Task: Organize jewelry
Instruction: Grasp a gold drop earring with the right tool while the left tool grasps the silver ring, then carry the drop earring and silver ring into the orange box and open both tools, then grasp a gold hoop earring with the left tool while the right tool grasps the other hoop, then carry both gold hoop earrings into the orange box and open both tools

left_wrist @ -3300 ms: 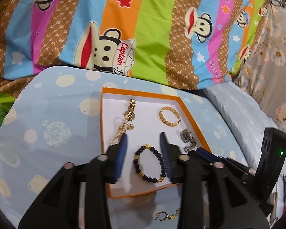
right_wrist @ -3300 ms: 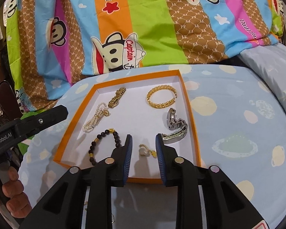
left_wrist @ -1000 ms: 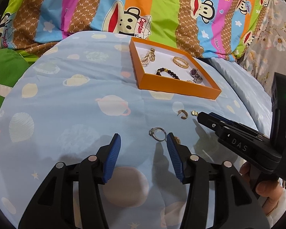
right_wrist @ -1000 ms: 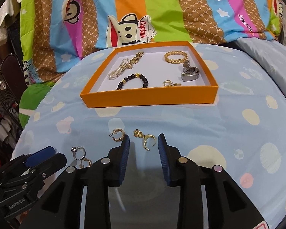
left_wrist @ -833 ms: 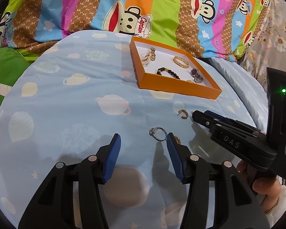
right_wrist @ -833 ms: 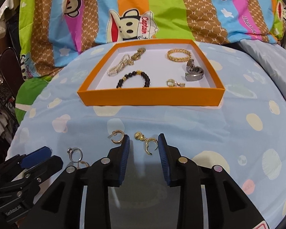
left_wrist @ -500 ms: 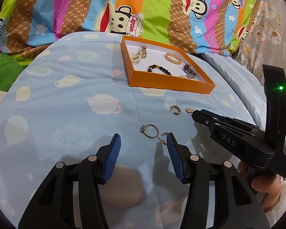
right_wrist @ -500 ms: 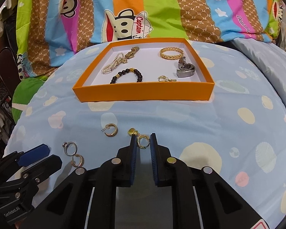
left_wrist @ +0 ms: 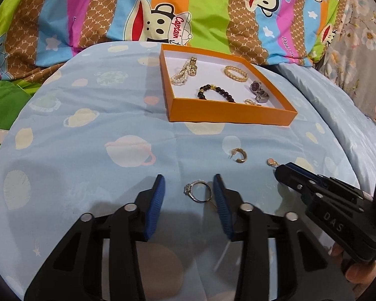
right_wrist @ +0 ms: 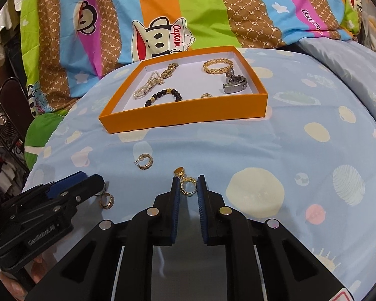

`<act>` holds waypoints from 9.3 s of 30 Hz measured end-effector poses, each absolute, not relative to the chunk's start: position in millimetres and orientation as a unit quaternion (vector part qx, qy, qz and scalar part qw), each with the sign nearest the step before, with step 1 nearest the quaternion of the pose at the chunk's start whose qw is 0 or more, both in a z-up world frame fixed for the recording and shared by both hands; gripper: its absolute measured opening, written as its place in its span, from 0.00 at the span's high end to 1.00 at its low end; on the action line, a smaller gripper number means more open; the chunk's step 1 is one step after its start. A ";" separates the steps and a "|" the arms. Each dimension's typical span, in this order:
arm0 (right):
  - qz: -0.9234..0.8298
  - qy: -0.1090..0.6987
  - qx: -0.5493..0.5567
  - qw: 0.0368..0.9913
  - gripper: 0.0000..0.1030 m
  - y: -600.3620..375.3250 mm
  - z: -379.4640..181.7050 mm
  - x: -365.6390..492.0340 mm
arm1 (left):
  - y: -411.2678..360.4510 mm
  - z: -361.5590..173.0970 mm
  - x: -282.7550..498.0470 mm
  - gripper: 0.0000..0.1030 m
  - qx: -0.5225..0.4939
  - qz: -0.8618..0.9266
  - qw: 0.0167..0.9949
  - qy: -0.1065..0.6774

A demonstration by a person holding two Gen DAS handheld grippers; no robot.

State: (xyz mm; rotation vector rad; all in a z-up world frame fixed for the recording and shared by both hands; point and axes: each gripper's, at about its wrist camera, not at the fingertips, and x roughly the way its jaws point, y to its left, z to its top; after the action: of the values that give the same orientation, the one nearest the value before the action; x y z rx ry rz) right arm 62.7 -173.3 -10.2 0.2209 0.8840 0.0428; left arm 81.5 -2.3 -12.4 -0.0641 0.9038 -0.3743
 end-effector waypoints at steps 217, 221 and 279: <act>0.050 0.437 0.072 0.895 0.61 -126.6 -8.2 95.4 | 3.0 -12.8 60.4 0.84 0.002 -0.155 0.888 0.432; 0.040 0.440 0.055 0.895 0.64 -120.3 -9.3 98.8 | 2.5 -13.3 60.3 0.83 0.004 -0.154 0.888 0.432; 0.014 0.428 0.089 0.899 0.81 -161.7 -3.9 4.6 | 3.8 -4.4 33.7 0.83 0.013 -0.187 0.883 0.431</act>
State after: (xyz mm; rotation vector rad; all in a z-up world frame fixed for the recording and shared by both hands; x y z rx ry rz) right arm 4.6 -161.7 -3.9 0.1845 0.8864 0.0282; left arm 33.7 3.8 -4.4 0.0273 0.8973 -0.3902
